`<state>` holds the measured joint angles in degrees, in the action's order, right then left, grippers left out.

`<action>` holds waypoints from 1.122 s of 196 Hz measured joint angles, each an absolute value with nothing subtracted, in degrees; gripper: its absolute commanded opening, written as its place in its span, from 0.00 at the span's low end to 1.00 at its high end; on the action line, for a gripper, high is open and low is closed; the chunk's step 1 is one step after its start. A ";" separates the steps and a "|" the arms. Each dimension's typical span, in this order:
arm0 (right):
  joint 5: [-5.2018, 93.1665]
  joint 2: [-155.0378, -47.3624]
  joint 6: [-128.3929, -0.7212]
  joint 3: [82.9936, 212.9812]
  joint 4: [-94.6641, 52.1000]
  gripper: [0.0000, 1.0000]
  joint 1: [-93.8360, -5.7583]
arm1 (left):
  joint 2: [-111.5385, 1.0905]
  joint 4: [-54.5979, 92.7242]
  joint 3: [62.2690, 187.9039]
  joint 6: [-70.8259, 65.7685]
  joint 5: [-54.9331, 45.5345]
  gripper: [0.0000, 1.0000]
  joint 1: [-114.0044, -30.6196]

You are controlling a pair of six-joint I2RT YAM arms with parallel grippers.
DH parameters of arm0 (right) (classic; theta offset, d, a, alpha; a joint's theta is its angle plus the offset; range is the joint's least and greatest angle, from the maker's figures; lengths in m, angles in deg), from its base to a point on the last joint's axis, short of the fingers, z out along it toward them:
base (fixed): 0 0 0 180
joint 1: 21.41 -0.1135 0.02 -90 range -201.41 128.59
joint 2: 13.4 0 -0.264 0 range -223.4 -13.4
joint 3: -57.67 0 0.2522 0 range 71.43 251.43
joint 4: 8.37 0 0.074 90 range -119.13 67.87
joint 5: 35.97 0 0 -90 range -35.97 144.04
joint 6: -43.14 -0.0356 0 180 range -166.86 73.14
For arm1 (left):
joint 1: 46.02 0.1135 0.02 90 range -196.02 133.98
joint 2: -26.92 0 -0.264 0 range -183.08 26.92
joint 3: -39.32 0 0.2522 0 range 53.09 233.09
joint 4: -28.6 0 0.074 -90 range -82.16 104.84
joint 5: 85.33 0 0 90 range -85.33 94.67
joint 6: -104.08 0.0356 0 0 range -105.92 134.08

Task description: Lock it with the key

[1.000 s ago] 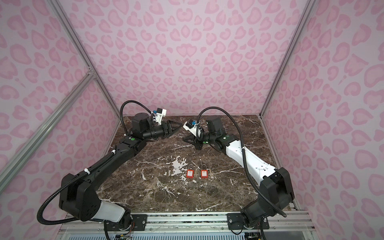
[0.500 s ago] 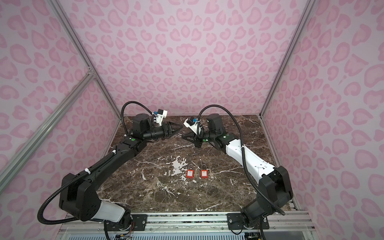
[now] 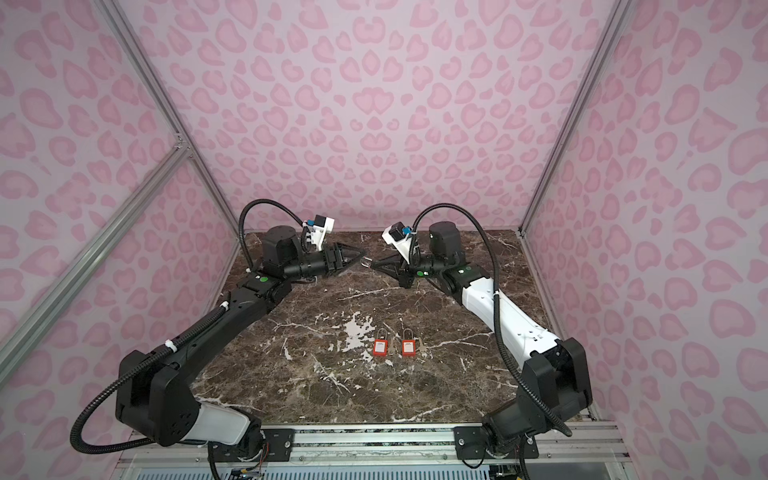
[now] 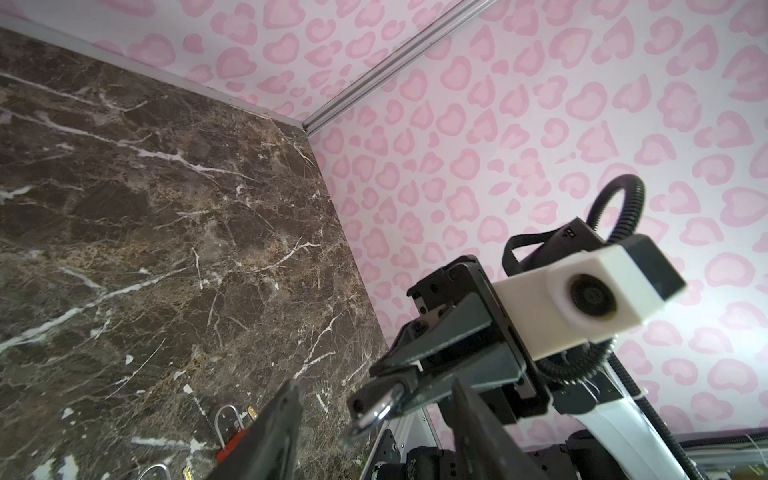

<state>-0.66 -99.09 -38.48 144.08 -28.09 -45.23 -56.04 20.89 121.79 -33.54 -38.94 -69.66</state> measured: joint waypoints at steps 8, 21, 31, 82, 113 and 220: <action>-1.49 -98.70 -38.43 144.25 -28.70 0.00 -45.01 | -55.34 20.86 122.08 -31.81 -39.42 0.62 -69.66; -2.39 -98.13 -37.93 144.67 -30.41 0.00 -44.66 | -54.03 20.78 122.27 -28.95 -40.45 0.62 -69.64; -3.02 -97.65 -36.99 145.02 -32.02 0.00 -44.31 | -53.02 20.76 122.38 -26.78 -41.46 0.61 -69.66; -8.44 -95.35 -36.11 146.39 -35.74 0.00 -43.17 | -47.10 20.52 121.03 -16.93 -46.05 0.58 -69.66; -12.33 -94.48 -37.47 148.19 -35.76 0.00 -43.09 | -45.68 18.59 121.01 -13.82 -46.92 0.49 -69.70; -16.31 -94.74 -41.93 149.50 -35.26 0.00 -44.37 | -44.04 17.39 118.30 -12.93 -46.07 0.15 -71.72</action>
